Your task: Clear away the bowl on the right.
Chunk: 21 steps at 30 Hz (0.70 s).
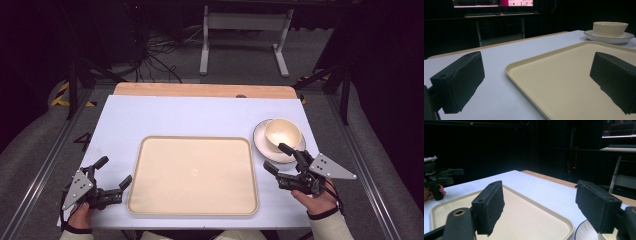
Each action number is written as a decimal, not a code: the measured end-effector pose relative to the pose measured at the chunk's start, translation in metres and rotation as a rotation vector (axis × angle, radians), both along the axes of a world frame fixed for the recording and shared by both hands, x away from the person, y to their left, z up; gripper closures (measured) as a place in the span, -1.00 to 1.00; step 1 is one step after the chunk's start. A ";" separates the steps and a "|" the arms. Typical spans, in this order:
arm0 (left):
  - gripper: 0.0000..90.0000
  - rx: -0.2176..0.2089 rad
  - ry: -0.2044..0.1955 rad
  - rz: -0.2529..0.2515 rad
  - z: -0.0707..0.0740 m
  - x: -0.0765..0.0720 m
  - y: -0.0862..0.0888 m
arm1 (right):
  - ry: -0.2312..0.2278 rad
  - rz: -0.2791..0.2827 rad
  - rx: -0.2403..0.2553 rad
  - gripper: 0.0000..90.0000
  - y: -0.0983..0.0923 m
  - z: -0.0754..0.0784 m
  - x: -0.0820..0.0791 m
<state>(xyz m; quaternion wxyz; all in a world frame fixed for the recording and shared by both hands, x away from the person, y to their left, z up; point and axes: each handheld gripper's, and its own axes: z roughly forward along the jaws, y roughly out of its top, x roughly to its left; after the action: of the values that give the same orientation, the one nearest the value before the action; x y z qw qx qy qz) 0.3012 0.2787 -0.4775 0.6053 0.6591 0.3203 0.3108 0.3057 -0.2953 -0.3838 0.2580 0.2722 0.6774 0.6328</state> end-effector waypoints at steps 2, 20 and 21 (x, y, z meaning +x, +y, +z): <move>-1.00 0.000 0.000 0.000 0.000 0.000 0.000 | 0.001 0.003 -0.006 -0.39 0.000 0.001 0.001; -1.00 0.000 0.000 0.001 0.000 0.000 0.000 | 0.323 -0.162 -0.330 0.13 -0.014 0.027 0.001; -1.00 0.001 0.001 0.001 0.000 0.000 0.000 | 0.340 -0.168 -0.343 0.13 -0.015 0.028 0.002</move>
<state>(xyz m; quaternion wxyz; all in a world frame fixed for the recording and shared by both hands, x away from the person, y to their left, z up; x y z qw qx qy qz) 0.3009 0.2787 -0.4775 0.6047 0.6594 0.3209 0.3107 0.3073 -0.3101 -0.3560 0.2344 0.3821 0.7837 0.4300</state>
